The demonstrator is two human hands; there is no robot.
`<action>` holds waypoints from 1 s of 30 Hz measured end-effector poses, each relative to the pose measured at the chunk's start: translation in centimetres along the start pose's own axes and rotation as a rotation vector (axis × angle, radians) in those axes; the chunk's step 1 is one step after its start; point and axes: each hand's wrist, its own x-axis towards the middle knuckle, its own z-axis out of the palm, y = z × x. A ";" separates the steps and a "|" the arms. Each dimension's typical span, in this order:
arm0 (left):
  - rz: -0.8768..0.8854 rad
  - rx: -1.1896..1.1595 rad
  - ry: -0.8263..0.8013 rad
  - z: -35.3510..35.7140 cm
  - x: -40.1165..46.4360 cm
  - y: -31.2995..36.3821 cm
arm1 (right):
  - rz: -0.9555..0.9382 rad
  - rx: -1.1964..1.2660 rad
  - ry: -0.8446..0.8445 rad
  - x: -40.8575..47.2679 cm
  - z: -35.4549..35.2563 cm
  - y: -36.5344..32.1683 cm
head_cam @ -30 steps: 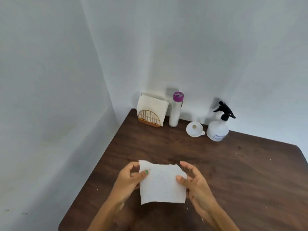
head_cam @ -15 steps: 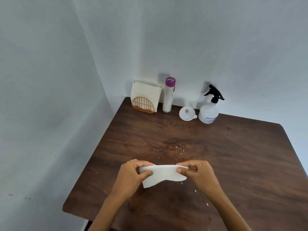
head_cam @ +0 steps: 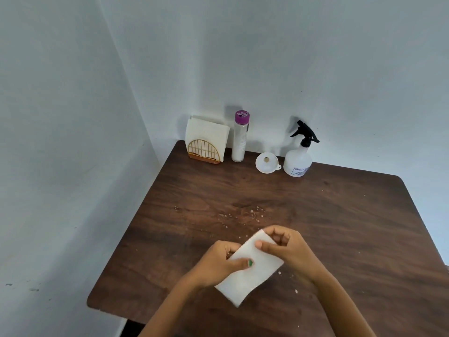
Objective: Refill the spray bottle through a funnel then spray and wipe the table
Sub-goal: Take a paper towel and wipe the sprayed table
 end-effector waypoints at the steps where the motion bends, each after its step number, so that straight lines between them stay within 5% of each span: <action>1: -0.039 -0.134 0.030 0.5 0.1 0.0 | 0.031 0.146 0.063 -0.1 0.0 0.3; 5: -0.158 -0.479 0.105 2.6 0.5 -0.8 | 0.187 0.482 0.053 -1.3 0.5 1.9; 11: -0.186 -0.255 0.094 5.0 2.1 -4.2 | 0.359 0.455 0.247 -2.2 1.5 6.1; 13: -0.149 -0.083 0.169 4.8 2.8 -6.4 | 0.359 0.310 0.470 -2.1 -0.5 7.5; 17: -0.193 0.431 0.619 2.6 2.9 -10.6 | 0.280 -0.422 1.060 -2.8 -7.5 9.8; 19: -0.266 0.532 0.778 1.4 2.6 -12.3 | 0.284 -0.536 1.176 -3.2 -9.4 10.8; 24: -0.349 0.703 0.834 -0.7 1.8 -16.7 | 0.205 -0.744 0.912 -2.8 -8.5 15.3; 30: -0.301 0.782 0.832 -1.7 0.8 -18.1 | 0.336 -0.979 0.626 -1.4 -2.7 19.7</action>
